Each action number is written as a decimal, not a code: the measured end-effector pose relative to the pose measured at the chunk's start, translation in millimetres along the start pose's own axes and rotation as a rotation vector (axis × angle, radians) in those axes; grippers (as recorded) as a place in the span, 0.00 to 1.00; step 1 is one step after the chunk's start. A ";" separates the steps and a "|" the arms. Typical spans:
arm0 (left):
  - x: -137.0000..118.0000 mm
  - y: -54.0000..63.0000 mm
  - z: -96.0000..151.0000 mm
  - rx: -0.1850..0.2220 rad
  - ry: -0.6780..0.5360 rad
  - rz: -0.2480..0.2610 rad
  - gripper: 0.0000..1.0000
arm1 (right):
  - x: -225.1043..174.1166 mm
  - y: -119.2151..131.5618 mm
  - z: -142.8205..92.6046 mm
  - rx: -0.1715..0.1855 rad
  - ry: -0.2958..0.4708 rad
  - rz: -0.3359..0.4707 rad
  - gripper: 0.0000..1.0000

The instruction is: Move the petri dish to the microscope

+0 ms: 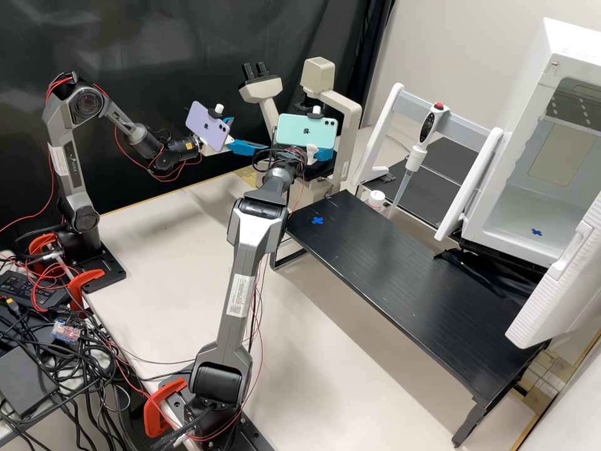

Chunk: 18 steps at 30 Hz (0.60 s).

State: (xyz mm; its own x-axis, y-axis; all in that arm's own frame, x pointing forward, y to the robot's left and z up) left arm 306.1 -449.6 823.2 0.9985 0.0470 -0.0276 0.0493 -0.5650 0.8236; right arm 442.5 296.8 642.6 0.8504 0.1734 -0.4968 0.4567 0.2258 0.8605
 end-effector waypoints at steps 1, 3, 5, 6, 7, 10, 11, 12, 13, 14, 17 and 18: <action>0.0 0.0 0.0 0.000 0.000 0.000 1.00 | 0.0 -0.2 -0.1 0.001 0.001 -0.002 0.00; 0.0 0.0 0.0 0.000 0.000 0.000 1.00 | 0.0 -0.4 -0.3 0.008 0.003 -0.005 0.00; 0.0 0.0 0.0 0.000 0.000 0.000 1.00 | 0.0 -0.5 -0.3 0.006 0.003 -0.005 0.00; 0.0 0.0 0.0 0.000 0.000 0.000 1.00 | 0.0 -0.5 -0.4 -0.004 0.004 -0.006 0.00; 0.0 0.0 0.0 0.000 0.000 0.000 1.00 | 0.0 -0.6 -0.5 -0.004 0.006 -0.007 0.00; 0.0 0.0 0.0 0.000 0.000 0.000 1.00 | 0.0 -0.9 -0.9 -0.006 0.010 -0.009 0.00; 0.0 0.0 0.0 0.000 0.000 0.000 1.00 | 0.0 -0.9 -1.1 -0.006 0.012 -0.010 0.00; 0.0 0.0 0.0 0.000 0.000 0.000 1.00 | 0.0 -1.1 -1.3 -0.006 0.014 -0.012 0.00; 0.0 0.0 0.0 0.000 0.000 0.000 1.00 | 0.0 -1.1 -1.3 -0.006 0.014 -0.012 0.00; 0.0 0.0 0.0 0.000 0.000 0.000 1.00 | 0.0 -1.1 -1.3 -0.006 0.014 -0.012 0.00; 0.0 0.0 0.0 0.000 0.000 0.000 1.00 | 0.0 -1.3 -1.7 -0.006 0.019 -0.015 1.00; 0.0 0.0 0.0 0.000 0.000 0.000 1.00 | 0.0 -1.4 -1.8 -0.006 0.020 -0.016 1.00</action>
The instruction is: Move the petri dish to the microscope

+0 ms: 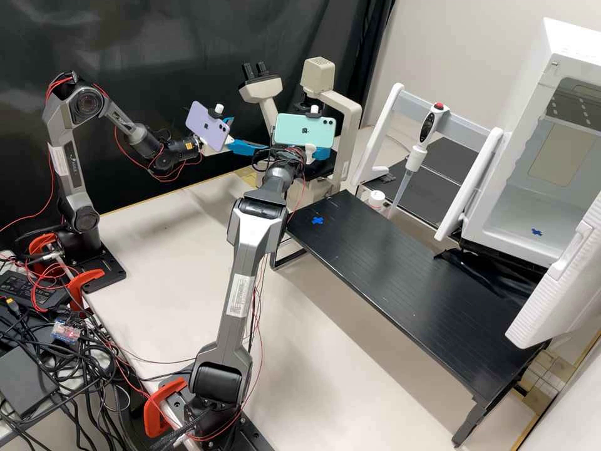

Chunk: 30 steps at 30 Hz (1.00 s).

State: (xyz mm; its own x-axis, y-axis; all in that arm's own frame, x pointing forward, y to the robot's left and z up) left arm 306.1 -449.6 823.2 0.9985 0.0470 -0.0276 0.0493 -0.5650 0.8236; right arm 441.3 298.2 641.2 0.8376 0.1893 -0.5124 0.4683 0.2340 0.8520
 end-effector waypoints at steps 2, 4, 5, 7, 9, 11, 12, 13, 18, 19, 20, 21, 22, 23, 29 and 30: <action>0.0 0.0 0.0 0.000 0.000 0.000 1.00 | 0.0 -0.1 -0.2 0.000 0.002 -0.001 1.00; 0.0 0.0 0.0 0.000 0.000 0.000 1.00 | 0.0 -0.2 -0.3 0.000 0.003 -0.002 1.00; 0.0 0.0 0.0 0.000 0.000 0.000 1.00 | 0.1 -1.1 -0.1 0.000 0.006 -0.007 1.00; 0.0 0.0 0.0 0.000 0.000 0.000 1.00 | 0.2 -2.9 0.5 -0.001 0.009 -0.014 1.00; 0.0 0.0 0.0 0.000 0.000 0.000 1.00 | 0.2 -3.5 0.4 -0.001 0.012 -0.018 1.00; 0.0 0.0 0.0 0.000 0.000 0.000 1.00 | 0.3 -3.2 0.7 0.000 0.016 -0.020 1.00; 0.0 0.0 0.0 0.000 0.000 0.000 1.00 | 0.3 -2.9 1.0 0.000 0.017 -0.020 1.00; 0.0 0.0 0.0 0.000 0.000 0.000 1.00 | 0.5 -4.3 1.8 0.000 0.018 -0.027 1.00; 0.0 0.0 0.0 0.000 0.000 0.000 1.00 | 0.5 -8.2 11.2 0.000 0.001 -0.048 1.00; 0.0 0.0 0.0 0.000 0.000 0.000 1.00 | -0.2 -9.5 13.5 0.000 -0.003 -0.055 1.00; 0.0 0.0 0.0 0.000 0.000 0.000 1.00 | -2.7 -9.0 15.7 0.003 -0.005 -0.062 1.00; 0.0 0.0 0.0 0.000 0.000 0.000 1.00 | -5.3 -10.6 18.3 0.011 -0.011 -0.073 1.00; 0.0 0.0 0.0 0.000 0.000 0.000 1.00 | -10.3 -7.8 18.6 0.020 -0.014 -0.074 1.00; 0.0 0.0 0.0 0.000 0.000 0.000 1.00 | -13.0 -6.2 19.1 0.020 -0.016 -0.073 1.00; 0.0 0.0 0.0 0.000 0.000 0.000 1.00 | -51.9 5.8 19.2 -0.008 -0.029 -0.089 1.00; 0.0 0.0 0.0 0.000 0.000 0.000 1.00 | -63.9 7.4 18.3 -0.027 -0.027 -0.097 1.00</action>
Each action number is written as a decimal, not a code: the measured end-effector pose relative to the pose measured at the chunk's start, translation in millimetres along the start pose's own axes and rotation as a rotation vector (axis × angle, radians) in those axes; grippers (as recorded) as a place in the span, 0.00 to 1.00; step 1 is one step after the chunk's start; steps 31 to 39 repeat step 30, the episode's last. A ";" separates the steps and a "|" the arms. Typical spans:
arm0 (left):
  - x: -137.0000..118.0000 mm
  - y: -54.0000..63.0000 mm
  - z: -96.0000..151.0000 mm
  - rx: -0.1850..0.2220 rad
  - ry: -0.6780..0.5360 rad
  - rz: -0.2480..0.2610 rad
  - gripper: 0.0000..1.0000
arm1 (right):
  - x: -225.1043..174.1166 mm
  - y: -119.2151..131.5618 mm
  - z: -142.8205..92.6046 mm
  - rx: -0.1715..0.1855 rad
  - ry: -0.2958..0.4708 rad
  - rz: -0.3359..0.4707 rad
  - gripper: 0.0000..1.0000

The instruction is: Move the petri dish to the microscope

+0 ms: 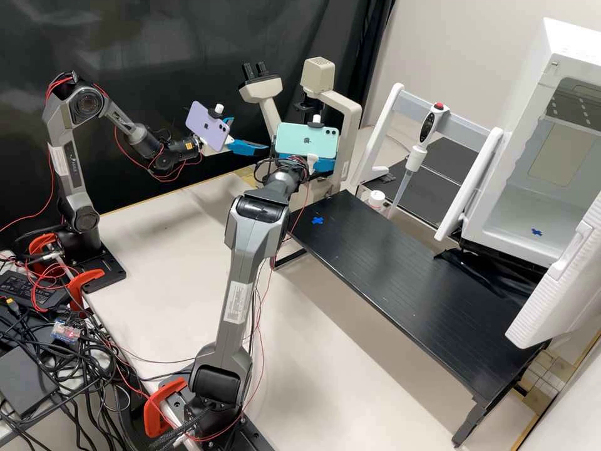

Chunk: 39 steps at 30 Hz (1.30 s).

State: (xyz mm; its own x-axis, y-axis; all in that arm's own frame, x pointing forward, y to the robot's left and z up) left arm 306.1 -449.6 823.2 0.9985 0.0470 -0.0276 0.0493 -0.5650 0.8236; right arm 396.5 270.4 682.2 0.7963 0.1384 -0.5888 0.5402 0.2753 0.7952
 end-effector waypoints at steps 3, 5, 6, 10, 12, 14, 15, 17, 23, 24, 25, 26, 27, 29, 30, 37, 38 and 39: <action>0.0 0.0 0.0 0.000 0.000 0.000 1.00 | -21.8 0.7 -0.1 -0.020 -0.003 -0.008 1.00; 0.0 0.0 0.0 0.000 0.000 0.000 1.00 | -45.5 -2.0 3.9 -0.025 -0.010 -0.027 1.00; 0.0 0.0 0.0 0.000 0.000 0.000 1.00 | -56.5 -3.3 5.8 -0.025 -0.005 -0.040 1.00; 0.0 0.0 0.0 0.000 0.000 0.000 1.00 | -102.1 3.8 12.2 -0.062 0.005 -0.027 1.00; 0.0 0.0 0.0 0.000 0.000 0.000 1.00 | -125.4 9.0 21.5 -0.072 0.019 -0.025 1.00; 0.0 0.0 0.0 0.000 0.000 0.000 1.00 | -154.0 14.7 39.5 -0.056 0.005 -0.005 1.00; 0.0 0.0 0.0 0.000 0.000 0.000 1.00 | -167.3 18.7 51.4 -0.031 -0.025 0.022 1.00; 0.0 0.0 0.0 0.000 0.000 0.000 1.00 | -186.9 27.6 61.9 0.007 -0.053 0.081 1.00; 0.0 0.0 0.0 0.000 0.000 0.000 1.00 | -248.3 37.1 118.0 0.163 -0.221 0.253 1.00; 0.0 0.0 0.0 0.000 0.000 0.000 1.00 | -252.1 37.9 120.5 0.182 -0.232 0.270 1.00; 0.0 0.0 0.0 0.000 0.000 0.000 1.00 | -259.5 38.2 128.7 0.211 -0.258 0.294 1.00; 0.0 0.0 0.0 0.000 0.000 0.000 1.00 | -264.0 38.4 134.1 0.233 -0.267 0.307 1.00; 0.0 0.0 0.0 0.000 0.000 0.000 1.00 | -268.5 37.9 141.5 0.258 -0.282 0.318 1.00; 0.0 0.0 0.0 0.000 0.000 0.000 1.00 | -277.0 37.2 153.5 0.311 -0.306 0.343 1.00; 0.0 0.0 0.0 0.000 0.000 0.000 1.00 | -280.1 36.4 159.5 0.339 -0.324 0.355 1.00; 0.0 0.0 0.0 0.000 0.000 0.000 1.00 | -280.1 36.4 159.5 0.339 -0.324 0.355 1.00; 0.0 0.0 0.0 0.000 0.000 0.000 1.00 | -280.1 36.4 159.5 0.339 -0.324 0.355 1.00; 0.0 0.0 0.0 0.000 0.000 0.000 1.00 | -280.1 36.4 159.5 0.339 -0.324 0.355 1.00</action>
